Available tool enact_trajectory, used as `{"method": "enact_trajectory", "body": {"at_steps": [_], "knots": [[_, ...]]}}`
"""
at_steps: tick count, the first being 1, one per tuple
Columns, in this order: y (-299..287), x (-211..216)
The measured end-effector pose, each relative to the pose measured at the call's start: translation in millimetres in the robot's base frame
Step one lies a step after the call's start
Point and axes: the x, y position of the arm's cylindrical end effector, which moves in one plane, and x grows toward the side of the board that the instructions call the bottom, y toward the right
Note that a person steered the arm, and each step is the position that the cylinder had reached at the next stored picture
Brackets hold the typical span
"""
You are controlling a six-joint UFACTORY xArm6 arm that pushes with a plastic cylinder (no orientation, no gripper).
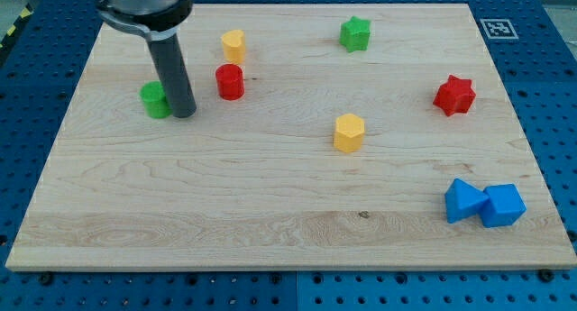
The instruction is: Move red circle into the red star
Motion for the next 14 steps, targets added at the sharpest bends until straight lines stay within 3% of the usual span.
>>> {"method": "enact_trajectory", "body": {"at_steps": [6,7,11,14], "knots": [[-2.3,-48.4],[11.4,-48.4],[160.6,-48.5],[173.3,-32.9]]}}
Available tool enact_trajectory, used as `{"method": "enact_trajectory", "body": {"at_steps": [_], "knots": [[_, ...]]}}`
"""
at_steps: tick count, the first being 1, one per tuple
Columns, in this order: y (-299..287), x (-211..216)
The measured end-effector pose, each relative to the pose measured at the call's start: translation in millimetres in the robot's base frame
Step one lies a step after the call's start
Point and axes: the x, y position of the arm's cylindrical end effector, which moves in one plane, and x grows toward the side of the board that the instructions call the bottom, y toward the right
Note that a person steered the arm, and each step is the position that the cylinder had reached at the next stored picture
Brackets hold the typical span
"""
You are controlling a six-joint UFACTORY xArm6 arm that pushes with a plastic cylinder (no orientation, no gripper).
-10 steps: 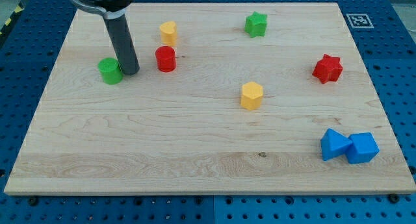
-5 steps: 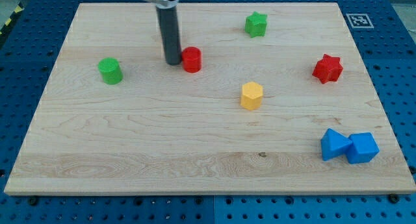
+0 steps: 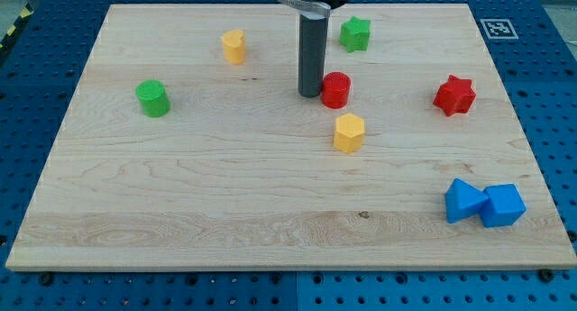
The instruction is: Move red circle into the red star
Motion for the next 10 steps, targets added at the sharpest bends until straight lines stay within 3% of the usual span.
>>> {"method": "enact_trajectory", "body": {"at_steps": [4,6,8,10], "knots": [[10.6,12.9],[76.4,12.9],[91.7,13.6],[86.0,-23.0]]}}
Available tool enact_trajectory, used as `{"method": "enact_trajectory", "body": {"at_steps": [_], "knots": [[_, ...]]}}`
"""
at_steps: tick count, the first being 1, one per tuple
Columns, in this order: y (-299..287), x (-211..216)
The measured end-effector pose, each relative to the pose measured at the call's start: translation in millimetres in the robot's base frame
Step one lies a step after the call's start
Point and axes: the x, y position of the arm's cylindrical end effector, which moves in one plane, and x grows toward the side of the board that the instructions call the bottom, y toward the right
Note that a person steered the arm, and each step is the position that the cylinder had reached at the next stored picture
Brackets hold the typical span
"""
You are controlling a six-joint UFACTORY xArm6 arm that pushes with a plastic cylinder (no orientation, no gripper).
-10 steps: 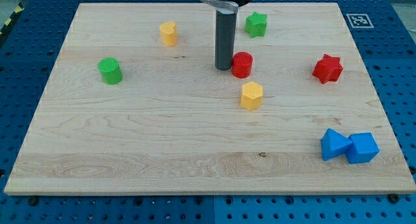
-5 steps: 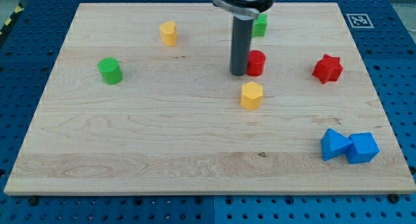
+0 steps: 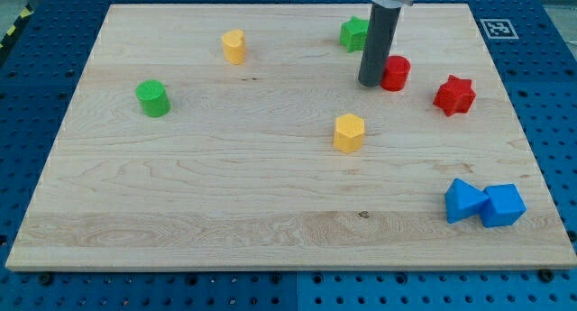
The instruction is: Move red circle into the red star
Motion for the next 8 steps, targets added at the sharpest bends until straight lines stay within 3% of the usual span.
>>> {"method": "enact_trajectory", "body": {"at_steps": [4,8], "knots": [[-15.2,-54.2],[18.9,-46.2]]}}
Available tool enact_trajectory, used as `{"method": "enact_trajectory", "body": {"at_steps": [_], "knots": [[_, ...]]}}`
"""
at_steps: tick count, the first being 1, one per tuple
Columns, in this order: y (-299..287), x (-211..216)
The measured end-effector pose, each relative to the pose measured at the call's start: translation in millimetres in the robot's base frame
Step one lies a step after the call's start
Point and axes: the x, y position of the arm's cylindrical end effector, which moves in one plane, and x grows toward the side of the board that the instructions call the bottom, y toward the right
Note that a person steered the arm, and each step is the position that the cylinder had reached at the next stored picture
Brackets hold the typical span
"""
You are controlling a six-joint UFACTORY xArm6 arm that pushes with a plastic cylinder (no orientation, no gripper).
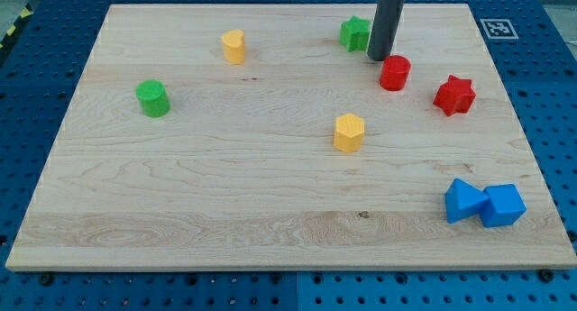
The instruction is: Move red circle into the red star
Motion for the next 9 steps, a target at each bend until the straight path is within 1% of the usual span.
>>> {"method": "enact_trajectory", "body": {"at_steps": [3,6,8,9], "knots": [[1.4,58.8],[-10.8,96.2],[-10.8,95.4],[-10.8,85.7]]}}
